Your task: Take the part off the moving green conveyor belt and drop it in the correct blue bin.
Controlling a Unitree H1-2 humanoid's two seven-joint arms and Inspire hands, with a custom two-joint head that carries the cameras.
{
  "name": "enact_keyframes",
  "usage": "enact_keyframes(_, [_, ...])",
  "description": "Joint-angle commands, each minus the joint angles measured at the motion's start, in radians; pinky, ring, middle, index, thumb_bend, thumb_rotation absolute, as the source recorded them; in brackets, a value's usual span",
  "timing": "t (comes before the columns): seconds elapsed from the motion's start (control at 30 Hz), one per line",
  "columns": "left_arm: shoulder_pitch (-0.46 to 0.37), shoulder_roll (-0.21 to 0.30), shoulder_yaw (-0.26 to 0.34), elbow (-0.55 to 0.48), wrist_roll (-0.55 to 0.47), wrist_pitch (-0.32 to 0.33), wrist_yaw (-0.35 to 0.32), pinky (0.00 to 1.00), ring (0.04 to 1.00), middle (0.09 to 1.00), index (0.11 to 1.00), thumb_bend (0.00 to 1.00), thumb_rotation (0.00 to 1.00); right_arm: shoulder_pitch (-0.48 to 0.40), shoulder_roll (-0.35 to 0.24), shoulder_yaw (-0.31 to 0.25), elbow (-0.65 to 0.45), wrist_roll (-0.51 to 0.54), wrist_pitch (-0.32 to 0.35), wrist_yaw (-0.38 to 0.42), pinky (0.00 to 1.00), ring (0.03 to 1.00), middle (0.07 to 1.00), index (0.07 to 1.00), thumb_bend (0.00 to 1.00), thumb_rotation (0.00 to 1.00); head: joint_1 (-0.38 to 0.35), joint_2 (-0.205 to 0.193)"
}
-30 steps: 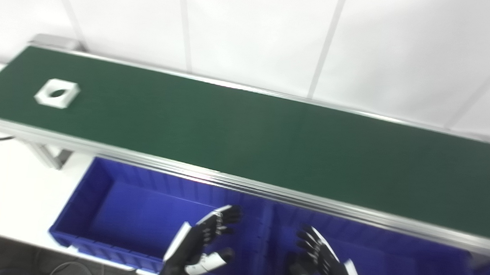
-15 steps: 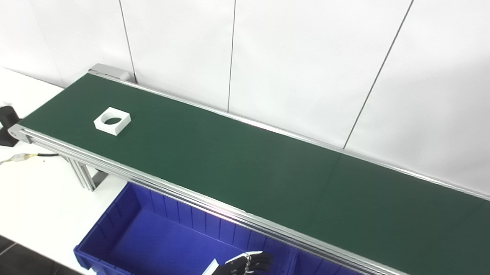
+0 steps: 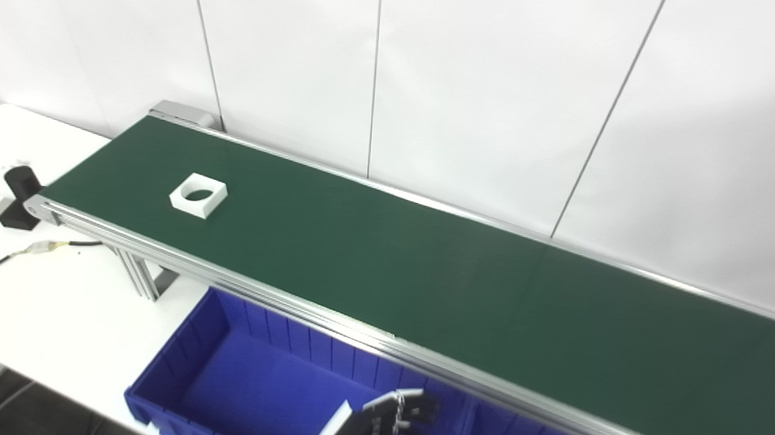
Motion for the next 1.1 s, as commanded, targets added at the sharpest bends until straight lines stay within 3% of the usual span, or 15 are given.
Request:
enact_keyframes(0.0, [-0.009,0.008,-0.005,-0.047,0.009,-0.005,-0.004,0.70,0.764,0.800,0.785,0.90,0.47,-0.010,0.000,-0.003,-0.011,0.033,-0.046,0.016,0.78,0.871,0.914,0.961,0.28,0.43,0.002,-0.001])
enact_keyframes(0.4, [-0.026,0.037,0.030,-0.181,0.042,0.060,0.009,0.68,0.742,0.772,0.757,0.88,0.41,-0.011,0.005,-0.004,-0.011,0.023,-0.046,0.017,0.77,0.873,0.914,0.969,0.23,0.37,0.005,-0.005])
enact_keyframes(0.57, [-0.039,0.043,0.047,-0.249,0.045,0.102,0.005,0.66,0.725,0.758,0.746,0.93,0.40,-0.014,0.006,-0.005,-0.006,0.023,-0.056,0.015,0.76,0.869,0.913,0.967,0.22,0.36,0.007,-0.004])
enact_keyframes(0.93, [-0.071,0.077,0.102,-0.392,0.117,0.176,0.014,0.67,0.745,0.756,0.739,0.97,0.41,-0.022,0.003,-0.006,0.006,0.024,-0.058,0.020,0.77,0.871,0.918,0.969,0.22,0.39,0.030,-0.012])
enact_keyframes(1.07, [-0.098,0.100,0.129,-0.434,0.105,0.212,0.007,0.67,0.732,0.760,0.749,0.95,0.35,-0.028,0.003,-0.007,0.014,0.033,-0.060,0.023,0.77,0.872,0.920,0.972,0.21,0.39,0.036,-0.016])
